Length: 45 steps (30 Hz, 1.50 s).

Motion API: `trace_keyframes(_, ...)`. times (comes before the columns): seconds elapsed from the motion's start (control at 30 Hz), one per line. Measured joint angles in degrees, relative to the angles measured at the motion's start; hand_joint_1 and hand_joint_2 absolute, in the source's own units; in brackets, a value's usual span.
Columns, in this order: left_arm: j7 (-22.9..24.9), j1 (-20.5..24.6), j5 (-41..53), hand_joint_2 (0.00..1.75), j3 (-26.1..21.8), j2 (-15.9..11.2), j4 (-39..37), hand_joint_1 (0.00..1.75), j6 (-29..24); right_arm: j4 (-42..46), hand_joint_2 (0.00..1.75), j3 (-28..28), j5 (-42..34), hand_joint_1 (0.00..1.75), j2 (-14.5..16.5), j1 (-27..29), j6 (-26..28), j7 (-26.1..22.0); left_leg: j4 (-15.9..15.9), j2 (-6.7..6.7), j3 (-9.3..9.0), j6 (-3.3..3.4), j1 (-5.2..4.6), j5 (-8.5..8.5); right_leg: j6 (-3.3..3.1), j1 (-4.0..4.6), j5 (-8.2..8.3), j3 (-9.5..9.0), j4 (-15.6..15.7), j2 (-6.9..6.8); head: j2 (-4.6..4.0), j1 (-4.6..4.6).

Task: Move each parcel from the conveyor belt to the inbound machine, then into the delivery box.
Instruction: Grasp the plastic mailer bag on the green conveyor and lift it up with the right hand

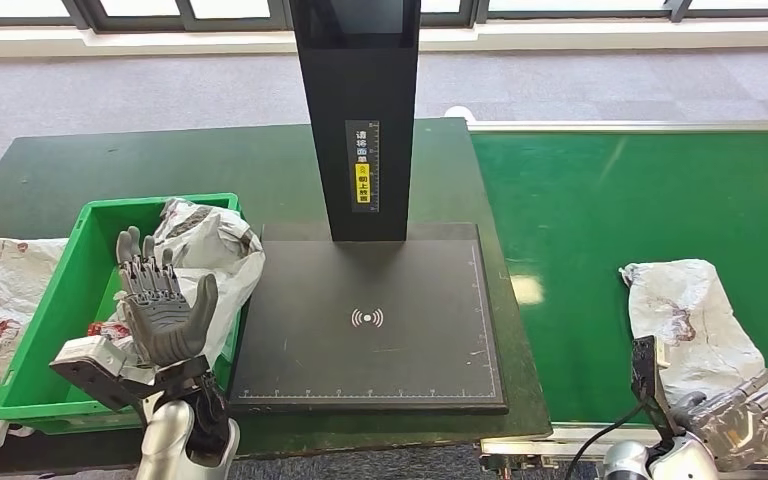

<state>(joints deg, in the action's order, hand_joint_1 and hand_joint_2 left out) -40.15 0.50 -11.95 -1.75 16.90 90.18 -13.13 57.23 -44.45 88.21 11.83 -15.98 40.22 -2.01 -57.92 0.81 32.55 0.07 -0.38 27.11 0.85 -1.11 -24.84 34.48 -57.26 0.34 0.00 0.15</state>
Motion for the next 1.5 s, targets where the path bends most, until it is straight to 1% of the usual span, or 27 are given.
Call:
trace_keyframes(0.07,0.0,-0.25,0.37,1.75,0.36,-0.02,0.43,0.0,-0.58,-1.72,1.75,0.09,-0.55,0.0,-0.57,-0.23,0.0,-0.42,0.0,0.01,0.01,0.0,0.0,0.0,0.0,0.0,0.0,0.0,0.0,-0.02,0.0,0.0)
trace_keyframes(0.13,0.0,-0.27,0.63,1.75,0.61,-0.03,0.8,0.0,-0.92,-3.57,1.75,0.13,-2.19,0.0,-1.06,-0.64,0.0,-1.83,0.0,0.0,0.02,0.0,0.0,0.0,0.0,0.0,0.0,-0.01,0.0,-0.03,0.0,0.0)
trace_keyframes(0.2,0.0,-0.28,0.78,1.75,0.76,-0.04,1.09,0.0,-1.19,-6.29,1.75,0.13,-6.03,0.0,-1.66,-1.42,-0.01,-5.01,0.0,-0.02,0.01,0.0,0.0,0.0,0.0,0.0,0.0,-0.01,0.0,-0.02,0.0,0.0)
trace_keyframes(0.33,0.0,-0.28,1.22,1.75,1.04,-0.06,1.52,0.0,-1.59,-12.95,1.75,0.13,-15.45,0.0,-3.03,-3.63,-1.38,-13.49,0.0,-0.02,-0.01,0.01,0.0,-0.01,0.02,0.0,0.02,-0.01,0.0,-0.01,0.0,0.0)
trace_keyframes(0.4,0.0,-0.29,1.45,1.75,1.09,-0.07,1.64,0.0,-1.68,-15.74,1.75,0.13,-18.14,0.0,-3.61,-4.56,-2.06,-16.08,0.0,0.0,-0.01,0.01,0.0,-0.02,0.02,0.0,0.03,-0.02,0.0,-0.03,0.0,0.0)
trace_keyframes(0.53,0.0,-0.3,1.63,1.75,1.15,-0.07,1.84,0.0,-1.76,-19.09,1.75,0.13,-19.31,0.0,-4.3,-5.52,-2.11,-17.0,0.0,0.02,-0.01,0.0,0.0,-0.02,0.02,0.0,0.03,-0.03,-0.01,-0.03,0.0,0.0)
trace_keyframes(0.73,0.0,-0.29,1.75,1.75,1.31,-0.08,1.91,0.0,-1.76,-21.17,1.75,0.13,-19.81,0.0,-4.83,-6.21,-2.69,-17.41,0.0,0.03,0.0,0.0,0.0,-0.01,0.01,0.0,0.01,-0.02,-0.01,-0.03,0.0,0.0)
trace_keyframes(0.83,0.0,-0.27,1.82,1.75,1.45,-0.09,1.9,0.0,-1.76,-21.72,1.75,0.13,-18.77,0.0,-4.97,-6.24,-3.11,-15.35,0.0,0.03,0.01,0.01,0.0,-0.01,0.01,0.0,0.01,-0.02,0.0,-0.04,0.0,0.0)
trace_keyframes(0.97,0.0,-0.24,2.19,1.75,1.51,-0.09,1.81,0.0,-1.76,-22.2,1.75,0.32,-15.45,0.0,-5.09,-6.17,-3.98,-8.65,0.0,0.03,0.0,0.01,0.0,-0.01,0.01,0.0,0.01,-0.01,0.0,-0.04,0.0,0.0)
trace_keyframes(1.13,0.0,-0.19,2.27,1.75,1.51,-0.09,1.47,0.0,-1.87,-22.53,1.75,1.23,-11.71,0.0,-5.37,-6.03,-3.75,-2.53,0.0,0.02,-0.01,0.0,0.0,-0.01,0.01,0.0,0.01,-0.01,0.0,-0.03,0.0,0.0)
trace_keyframes(1.27,0.0,-0.13,1.16,1.75,1.51,-0.1,1.0,0.0,-1.86,-22.71,1.75,1.82,-6.76,0.0,-5.68,-5.97,-3.08,4.79,0.0,0.03,-0.01,0.01,0.0,-0.01,0.01,0.0,0.01,-0.01,0.0,-0.03,0.0,0.0)
trace_keyframes(1.37,0.0,-0.11,0.45,1.75,1.51,-0.11,0.69,0.0,-1.62,-22.76,1.75,2.49,-4.8,0.02,-5.82,-5.94,-3.09,7.2,0.0,0.02,-0.01,0.01,0.0,-0.01,0.01,0.0,0.01,-0.02,0.0,-0.03,0.0,0.0)
trace_keyframes(1.43,0.0,-0.1,0.15,1.75,1.51,-0.11,0.57,0.0,-1.58,-22.77,1.75,2.83,-4.08,0.17,-5.84,-5.94,-3.28,7.88,0.0,0.03,-0.01,0.01,0.0,-0.01,0.01,0.0,0.01,-0.02,0.0,-0.03,0.0,0.0)
trace_keyframes(1.5,0.0,-0.11,-0.25,1.75,1.51,-0.12,0.53,0.0,-1.68,-22.77,1.75,3.07,-3.55,1.03,-5.84,-5.94,-3.67,8.15,0.0,0.03,-0.01,0.01,0.0,-0.01,0.01,-0.01,0.01,-0.03,0.0,-0.04,0.0,0.0)
